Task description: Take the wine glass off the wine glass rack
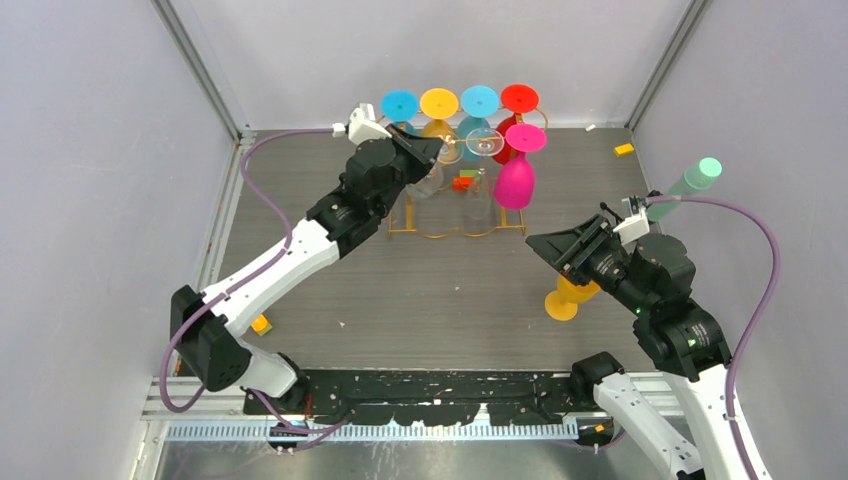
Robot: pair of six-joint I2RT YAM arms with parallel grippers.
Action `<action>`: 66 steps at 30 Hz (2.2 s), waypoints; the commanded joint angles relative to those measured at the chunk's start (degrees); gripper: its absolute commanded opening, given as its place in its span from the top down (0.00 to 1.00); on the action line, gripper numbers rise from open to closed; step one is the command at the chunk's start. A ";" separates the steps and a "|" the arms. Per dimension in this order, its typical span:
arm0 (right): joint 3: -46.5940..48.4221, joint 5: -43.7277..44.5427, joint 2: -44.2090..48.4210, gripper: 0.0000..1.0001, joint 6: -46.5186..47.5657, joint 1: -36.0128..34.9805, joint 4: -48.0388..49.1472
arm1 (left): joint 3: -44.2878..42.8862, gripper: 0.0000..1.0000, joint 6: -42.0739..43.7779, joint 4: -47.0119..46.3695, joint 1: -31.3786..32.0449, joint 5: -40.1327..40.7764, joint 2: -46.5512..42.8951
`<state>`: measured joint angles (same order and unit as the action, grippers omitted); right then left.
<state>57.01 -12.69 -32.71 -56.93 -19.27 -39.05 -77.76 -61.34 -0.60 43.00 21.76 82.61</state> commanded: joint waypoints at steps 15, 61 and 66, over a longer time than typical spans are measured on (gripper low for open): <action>-0.79 -5.72 -1.12 0.47 4.48 0.20 7.11 | 2.95 1.00 -3.61 -3.48 -0.11 -4.62 -8.50; -18.21 -10.82 -20.07 0.64 40.91 -20.52 59.97 | 25.37 1.00 -32.33 -8.10 0.59 -35.83 -22.90; -16.87 -10.99 -21.25 0.82 37.47 -20.70 61.17 | 25.38 1.00 -32.27 -8.84 0.59 -35.30 -23.18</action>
<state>38.87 -24.60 -53.15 -17.30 -39.51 16.69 -52.01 -92.53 -3.46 43.42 -12.47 61.82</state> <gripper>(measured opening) 0.253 0.056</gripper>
